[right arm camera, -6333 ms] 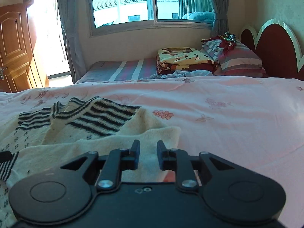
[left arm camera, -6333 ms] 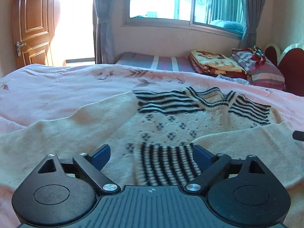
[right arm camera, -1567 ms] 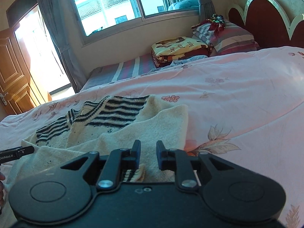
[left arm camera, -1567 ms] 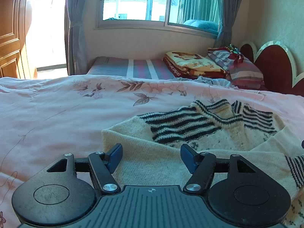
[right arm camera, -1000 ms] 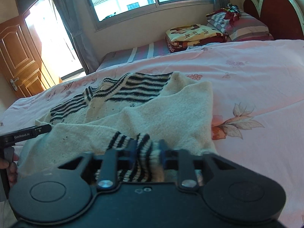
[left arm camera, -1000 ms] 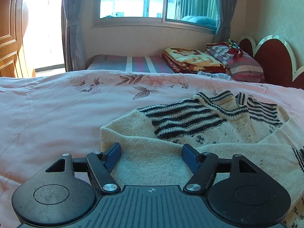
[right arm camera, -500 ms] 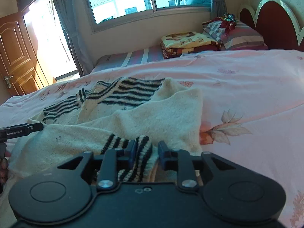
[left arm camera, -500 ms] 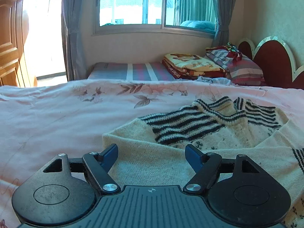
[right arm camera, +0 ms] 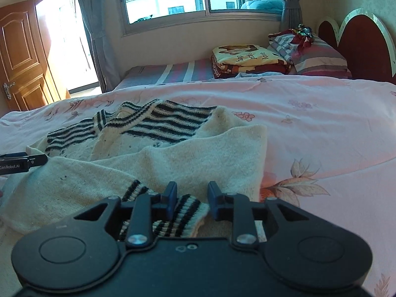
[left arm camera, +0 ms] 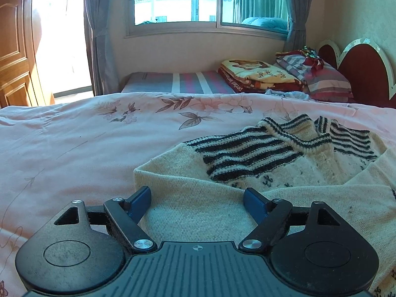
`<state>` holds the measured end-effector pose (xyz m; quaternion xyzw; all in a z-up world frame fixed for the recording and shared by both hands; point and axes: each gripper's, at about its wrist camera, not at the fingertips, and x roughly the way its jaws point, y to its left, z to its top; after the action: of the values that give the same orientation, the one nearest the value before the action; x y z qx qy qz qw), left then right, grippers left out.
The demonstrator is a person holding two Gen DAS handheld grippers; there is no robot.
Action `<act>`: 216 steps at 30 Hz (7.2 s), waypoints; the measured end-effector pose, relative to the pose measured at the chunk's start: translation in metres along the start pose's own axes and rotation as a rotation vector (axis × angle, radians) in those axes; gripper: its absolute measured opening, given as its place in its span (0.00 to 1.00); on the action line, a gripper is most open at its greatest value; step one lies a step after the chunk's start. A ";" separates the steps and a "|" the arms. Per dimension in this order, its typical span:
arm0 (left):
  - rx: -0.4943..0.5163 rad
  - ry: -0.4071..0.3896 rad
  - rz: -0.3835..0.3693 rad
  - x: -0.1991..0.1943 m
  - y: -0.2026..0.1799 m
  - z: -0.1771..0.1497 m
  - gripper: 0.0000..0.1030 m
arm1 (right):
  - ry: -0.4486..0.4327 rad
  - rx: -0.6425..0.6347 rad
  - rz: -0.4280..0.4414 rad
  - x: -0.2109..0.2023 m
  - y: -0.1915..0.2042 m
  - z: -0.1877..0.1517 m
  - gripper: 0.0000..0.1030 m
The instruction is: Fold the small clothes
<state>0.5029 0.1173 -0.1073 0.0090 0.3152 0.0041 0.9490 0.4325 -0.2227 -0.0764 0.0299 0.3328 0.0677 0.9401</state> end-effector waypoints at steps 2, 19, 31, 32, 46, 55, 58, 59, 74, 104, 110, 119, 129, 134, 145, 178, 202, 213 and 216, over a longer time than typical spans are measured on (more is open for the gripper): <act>-0.001 0.001 -0.003 -0.001 0.001 0.000 0.79 | -0.023 -0.005 -0.013 -0.003 -0.001 0.003 0.25; 0.006 -0.002 -0.020 -0.016 -0.007 0.003 0.80 | -0.018 0.006 -0.064 0.021 -0.025 0.025 0.26; -0.016 -0.045 -0.075 -0.052 -0.026 -0.003 0.82 | -0.042 0.001 0.057 -0.008 0.005 0.014 0.28; -0.001 -0.048 -0.091 -0.054 -0.035 -0.005 0.82 | -0.042 -0.008 0.089 -0.010 0.015 0.011 0.29; 0.034 0.014 -0.031 -0.067 -0.031 -0.047 0.85 | 0.039 -0.131 0.034 -0.005 0.040 -0.016 0.28; -0.060 -0.020 -0.038 -0.095 -0.017 -0.048 0.93 | -0.011 -0.044 0.064 -0.034 0.030 -0.015 0.33; -0.013 -0.069 -0.087 -0.112 -0.040 -0.049 0.93 | 0.011 -0.068 0.094 -0.035 0.046 -0.021 0.32; 0.021 -0.065 -0.097 -0.112 -0.049 -0.051 0.93 | 0.020 -0.078 0.098 -0.033 0.051 -0.023 0.32; 0.094 0.037 -0.132 -0.093 -0.054 -0.074 0.95 | 0.030 0.013 -0.002 -0.027 0.028 -0.035 0.31; -0.416 0.244 -0.334 -0.277 0.025 -0.201 0.50 | 0.242 0.431 0.348 -0.204 -0.088 -0.174 0.35; -0.633 0.265 -0.447 -0.262 0.028 -0.219 0.50 | 0.283 0.516 0.507 -0.197 -0.091 -0.188 0.36; -0.738 0.277 -0.577 -0.241 0.025 -0.229 0.50 | 0.337 0.535 0.579 -0.174 -0.076 -0.179 0.30; -0.688 0.251 -0.533 -0.245 0.024 -0.232 0.32 | 0.360 0.525 0.565 -0.171 -0.082 -0.185 0.05; -0.722 0.101 -0.459 -0.266 0.033 -0.216 0.05 | 0.242 0.401 0.528 -0.198 -0.074 -0.167 0.06; -0.665 0.164 -0.414 -0.259 0.041 -0.232 0.05 | 0.231 0.378 0.471 -0.201 -0.085 -0.178 0.05; -0.576 0.073 -0.428 -0.039 0.063 0.016 0.05 | 0.067 0.460 0.368 -0.008 -0.089 0.056 0.06; -0.409 0.045 -0.349 0.056 0.037 0.038 0.64 | 0.013 0.456 0.326 0.078 -0.085 0.069 0.29; -0.094 0.022 -0.122 0.039 0.009 0.036 0.00 | 0.104 -0.070 0.068 0.088 -0.007 0.072 0.08; -0.100 -0.046 -0.083 0.027 0.008 0.033 0.00 | 0.035 -0.142 0.014 0.079 0.004 0.072 0.05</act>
<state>0.5446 0.1249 -0.0966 -0.0513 0.2927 -0.0195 0.9546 0.5382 -0.2082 -0.0694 -0.0360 0.3432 0.0982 0.9334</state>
